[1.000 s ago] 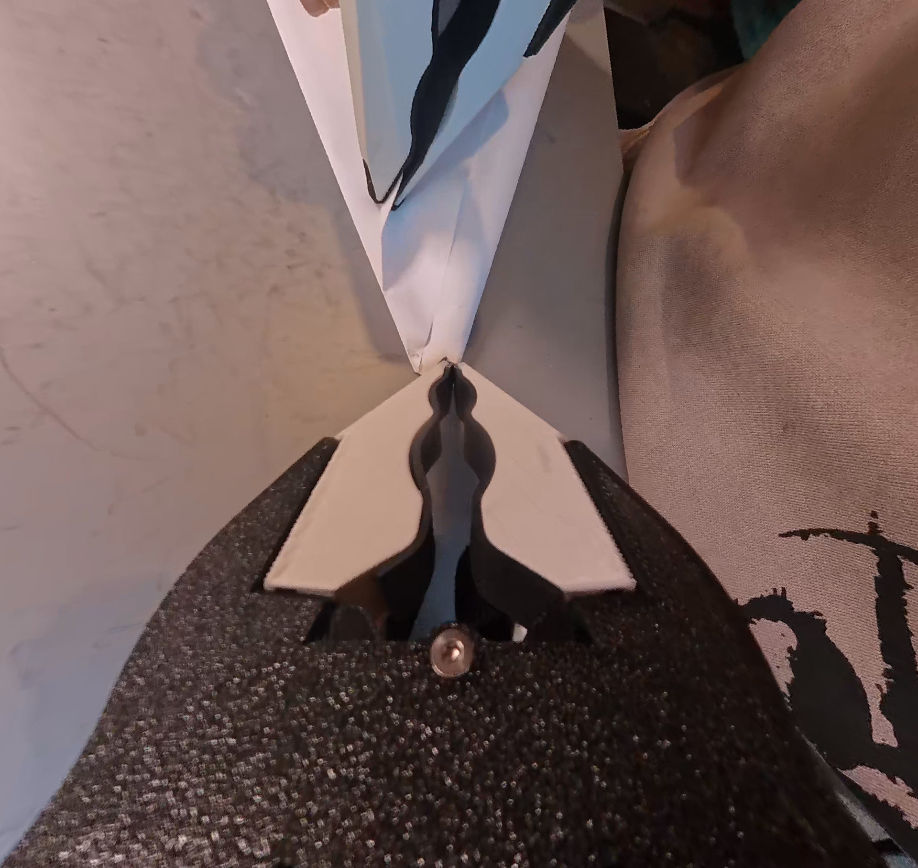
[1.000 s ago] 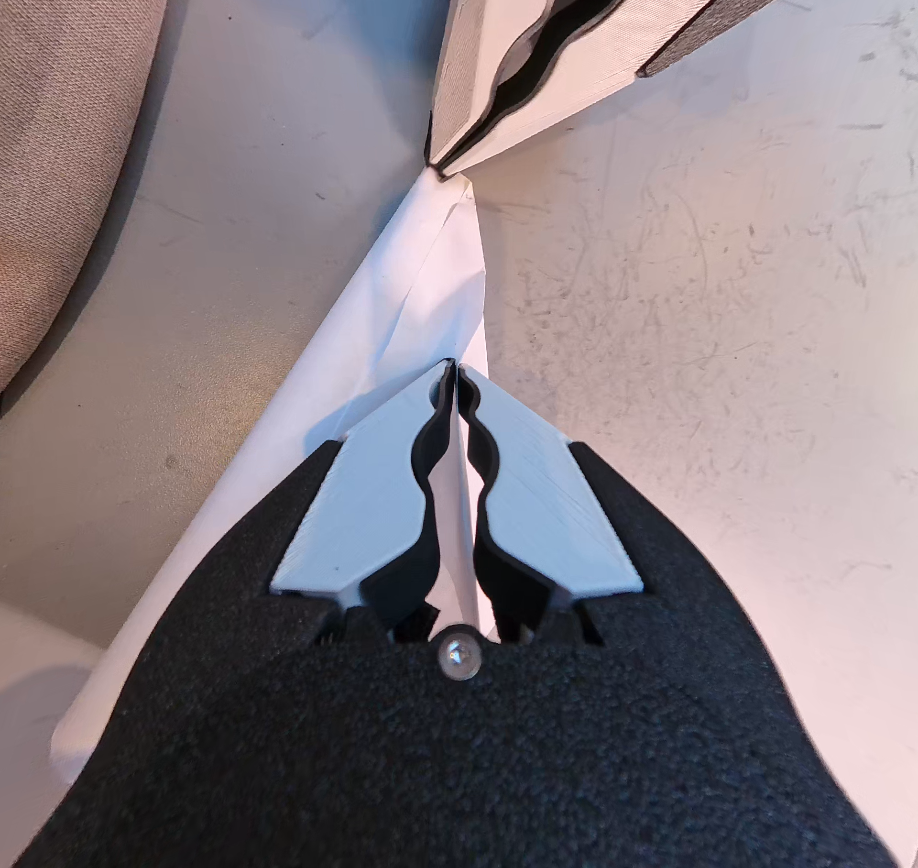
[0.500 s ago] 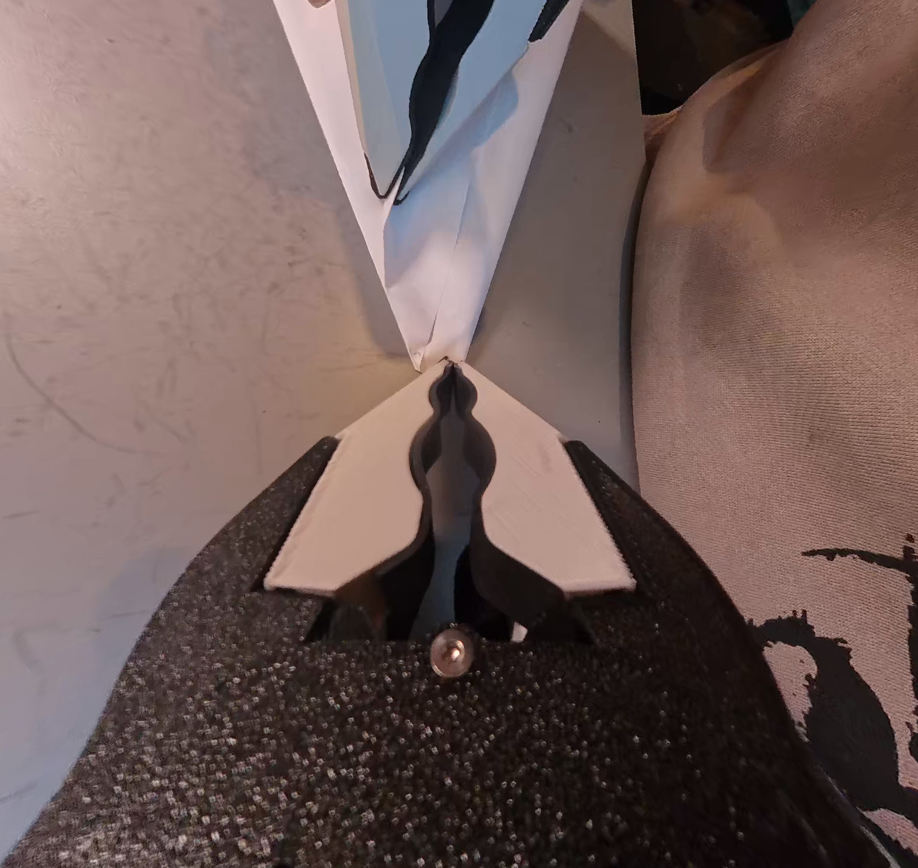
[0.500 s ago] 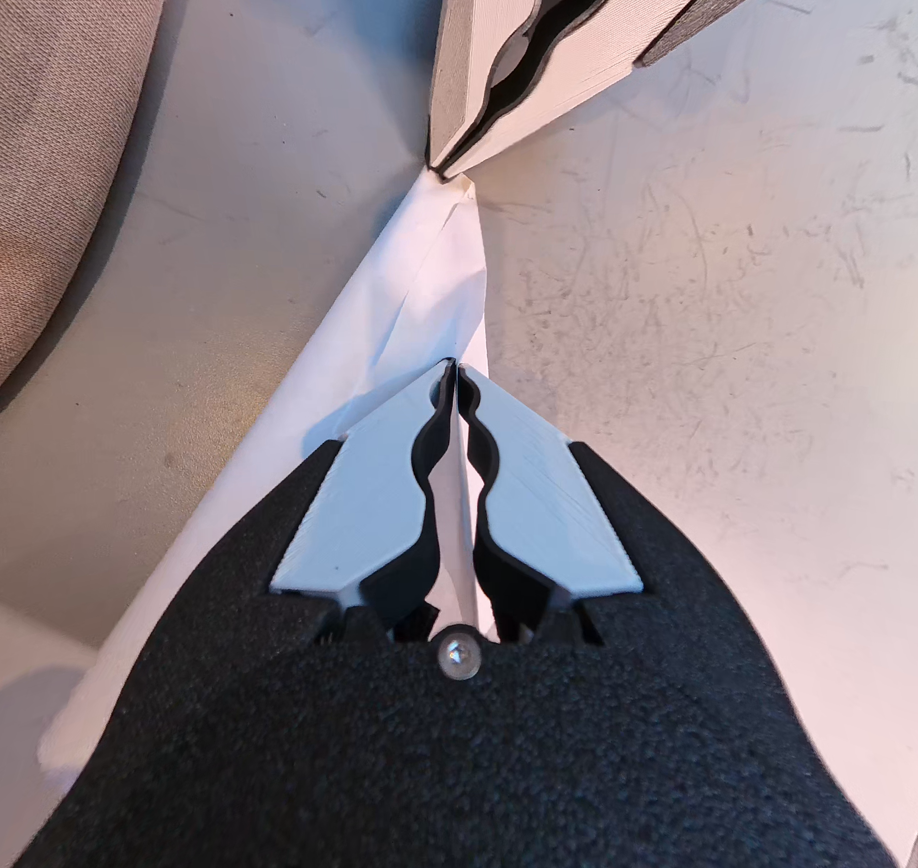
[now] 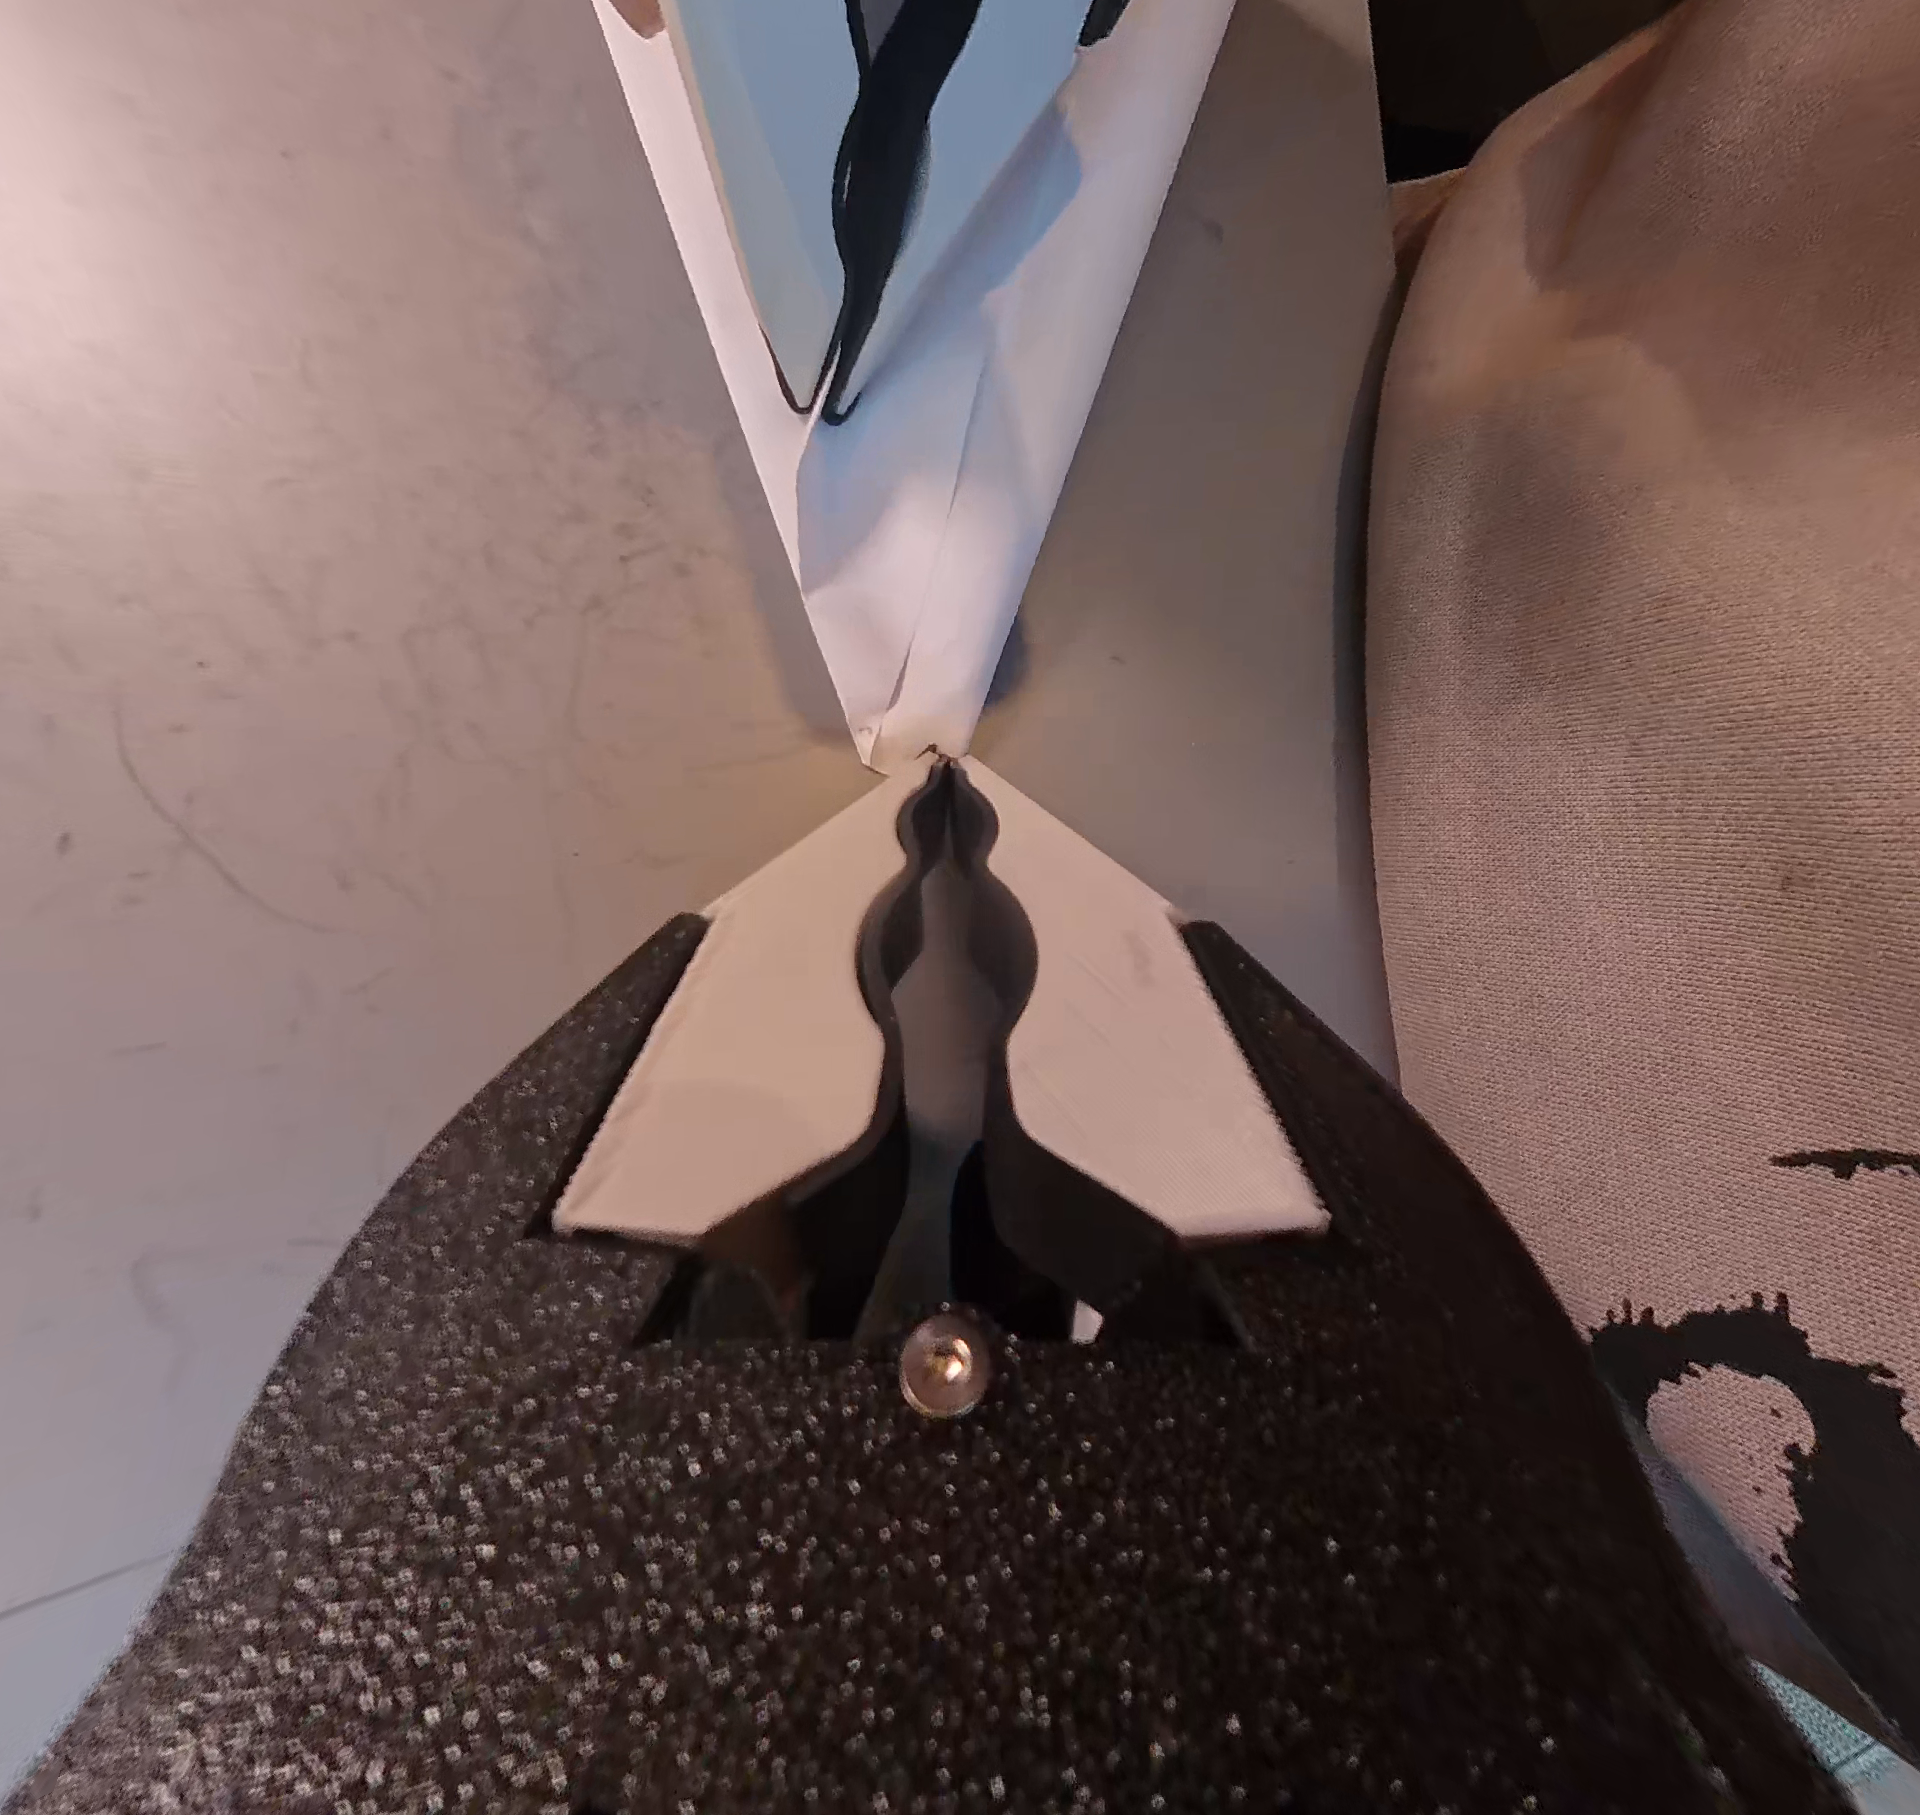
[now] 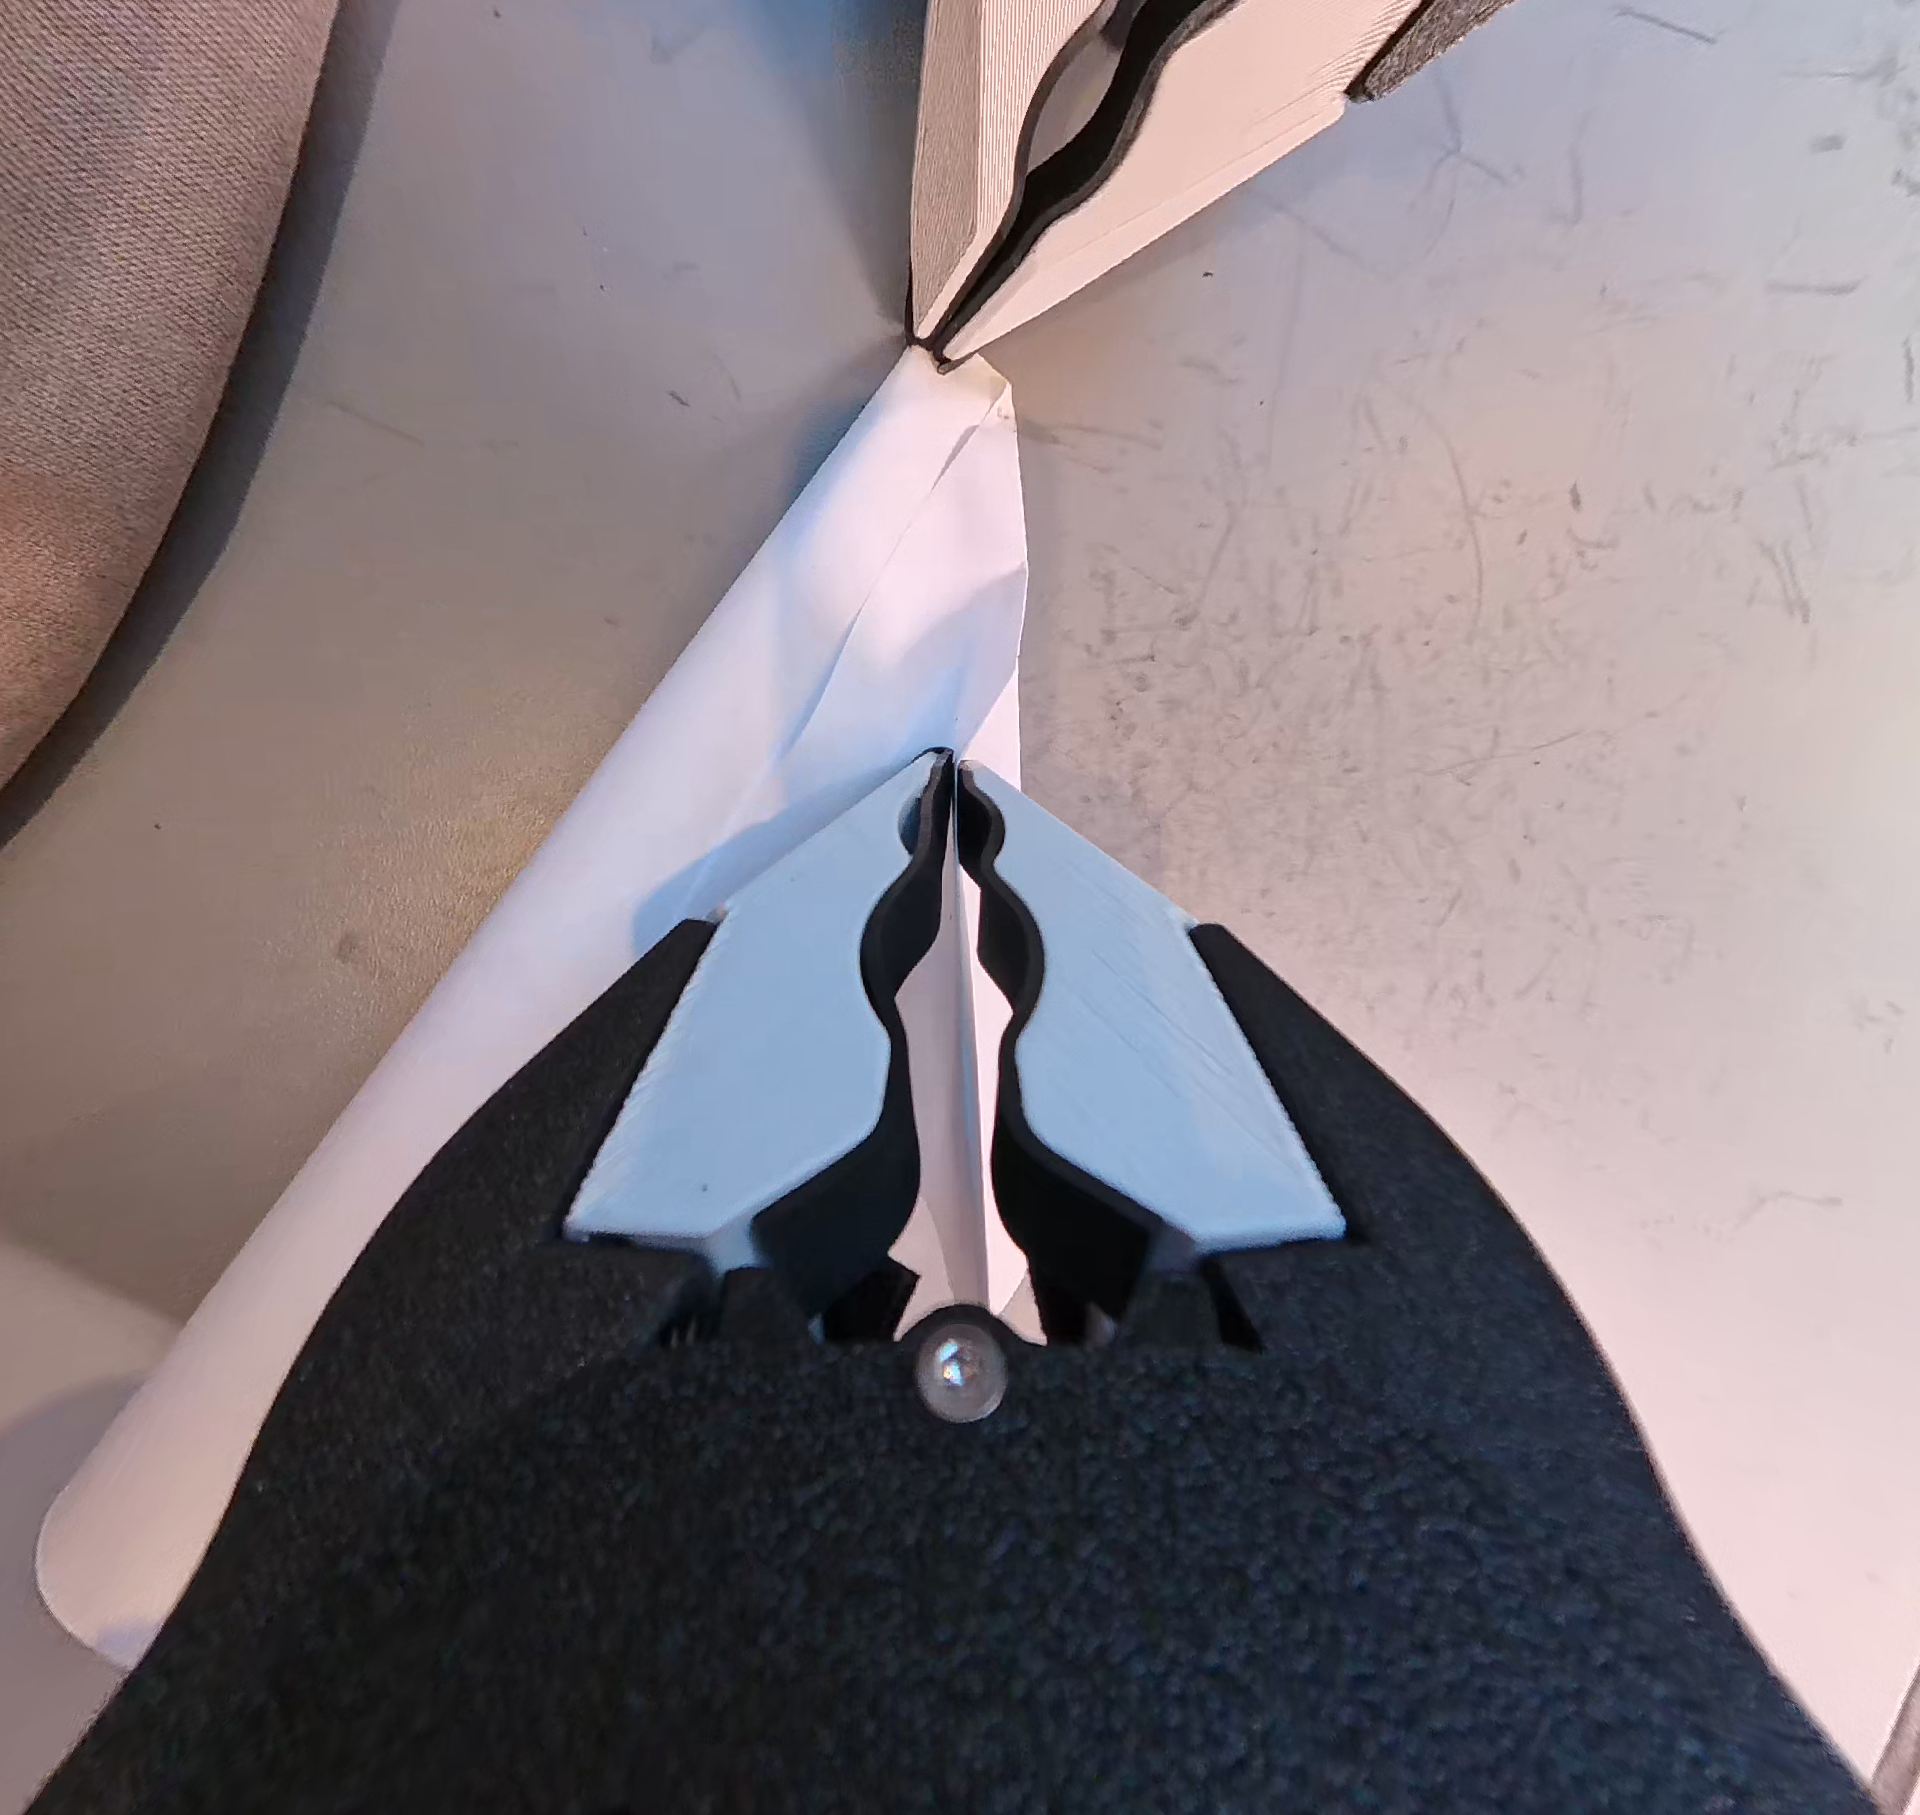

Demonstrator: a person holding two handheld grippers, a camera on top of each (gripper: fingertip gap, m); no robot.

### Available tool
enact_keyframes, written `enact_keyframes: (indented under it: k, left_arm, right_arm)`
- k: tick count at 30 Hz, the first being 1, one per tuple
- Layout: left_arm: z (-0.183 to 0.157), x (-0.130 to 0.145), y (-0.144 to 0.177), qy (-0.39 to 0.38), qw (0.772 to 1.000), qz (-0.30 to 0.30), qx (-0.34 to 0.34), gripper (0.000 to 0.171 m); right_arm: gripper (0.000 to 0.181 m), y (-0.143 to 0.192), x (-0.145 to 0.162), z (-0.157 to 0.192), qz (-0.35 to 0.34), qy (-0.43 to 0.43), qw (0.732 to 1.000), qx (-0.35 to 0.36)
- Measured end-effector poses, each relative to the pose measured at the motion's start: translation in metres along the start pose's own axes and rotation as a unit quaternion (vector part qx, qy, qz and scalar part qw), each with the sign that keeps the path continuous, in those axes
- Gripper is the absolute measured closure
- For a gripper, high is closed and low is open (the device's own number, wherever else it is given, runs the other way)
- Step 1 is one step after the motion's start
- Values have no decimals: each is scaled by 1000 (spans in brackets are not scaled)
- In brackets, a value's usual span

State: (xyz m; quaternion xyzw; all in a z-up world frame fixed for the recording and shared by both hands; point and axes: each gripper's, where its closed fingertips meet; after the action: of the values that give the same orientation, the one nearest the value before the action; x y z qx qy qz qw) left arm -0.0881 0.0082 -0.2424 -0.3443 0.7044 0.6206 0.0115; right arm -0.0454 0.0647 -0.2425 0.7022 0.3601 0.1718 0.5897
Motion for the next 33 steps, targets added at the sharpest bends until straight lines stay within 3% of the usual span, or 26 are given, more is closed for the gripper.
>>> enact_keyframes:
  k: [12,21,29,33]
  left_arm:
    - [-1,-3,-2,-10,1000,-18,-11,171]
    - [0,-10,-5,-12,999,-41,-32,171]
    - [6,-16,-5,9,997,-44,-56,171]
    - [6,-16,-6,18,997,-45,-56,171]
  right_arm:
    - [181,3,-1,-20,20,15,1000,14]
    - [162,-3,0,-48,28,-24,999,29]
    - [138,48,-8,-75,-44,-121,989,79]
    - [129,81,-5,-85,-64,-147,976,147]
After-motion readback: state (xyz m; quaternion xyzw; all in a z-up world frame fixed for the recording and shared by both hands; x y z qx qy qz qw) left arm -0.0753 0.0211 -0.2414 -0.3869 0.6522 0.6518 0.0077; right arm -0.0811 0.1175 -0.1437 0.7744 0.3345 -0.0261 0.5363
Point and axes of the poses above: each gripper's, where its closed fingertips meet, y back along the fingers, x out of its underside, z = x × y across the jaws, and after that the axes turned 13 degrees about z, right-handed
